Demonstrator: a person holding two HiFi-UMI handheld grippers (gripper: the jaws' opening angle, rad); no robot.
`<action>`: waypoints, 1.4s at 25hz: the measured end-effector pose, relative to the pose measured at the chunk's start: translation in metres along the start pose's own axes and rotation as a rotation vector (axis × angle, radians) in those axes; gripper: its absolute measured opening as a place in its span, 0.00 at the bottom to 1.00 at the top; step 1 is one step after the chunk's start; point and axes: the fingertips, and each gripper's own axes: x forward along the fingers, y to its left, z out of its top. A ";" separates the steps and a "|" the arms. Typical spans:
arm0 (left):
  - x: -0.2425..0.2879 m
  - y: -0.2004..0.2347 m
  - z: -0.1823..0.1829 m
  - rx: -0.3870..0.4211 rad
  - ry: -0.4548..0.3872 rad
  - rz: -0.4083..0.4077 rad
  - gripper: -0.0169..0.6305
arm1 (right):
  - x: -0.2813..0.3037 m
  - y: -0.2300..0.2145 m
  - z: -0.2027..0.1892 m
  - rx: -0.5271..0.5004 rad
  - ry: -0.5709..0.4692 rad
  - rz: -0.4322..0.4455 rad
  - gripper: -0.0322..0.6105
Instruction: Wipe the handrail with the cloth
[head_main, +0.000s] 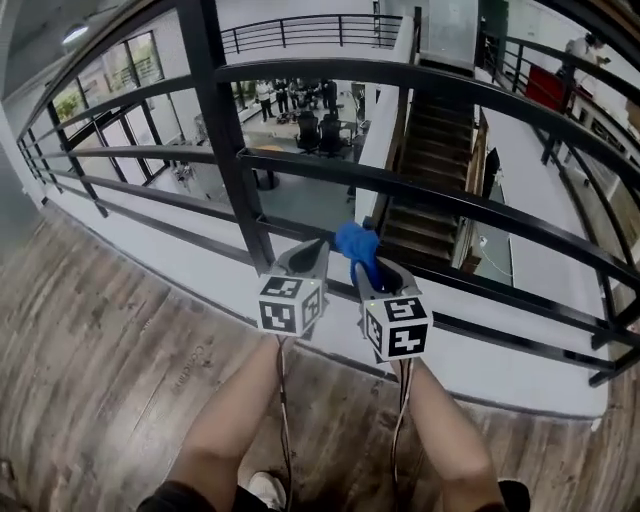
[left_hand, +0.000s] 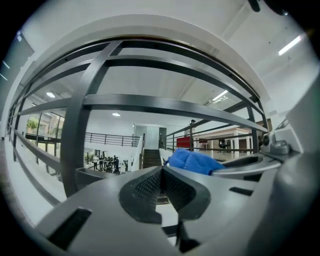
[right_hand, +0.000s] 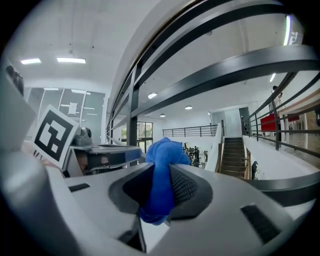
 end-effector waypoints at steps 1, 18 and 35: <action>-0.007 0.021 -0.011 -0.003 0.018 0.026 0.03 | 0.014 0.015 -0.005 -0.014 0.010 0.006 0.19; -0.058 0.229 -0.117 -0.149 0.087 0.198 0.03 | 0.200 0.136 -0.113 0.103 0.208 -0.106 0.19; -0.040 0.223 -0.156 -0.143 0.165 0.157 0.03 | 0.250 0.119 -0.158 0.025 0.399 -0.173 0.19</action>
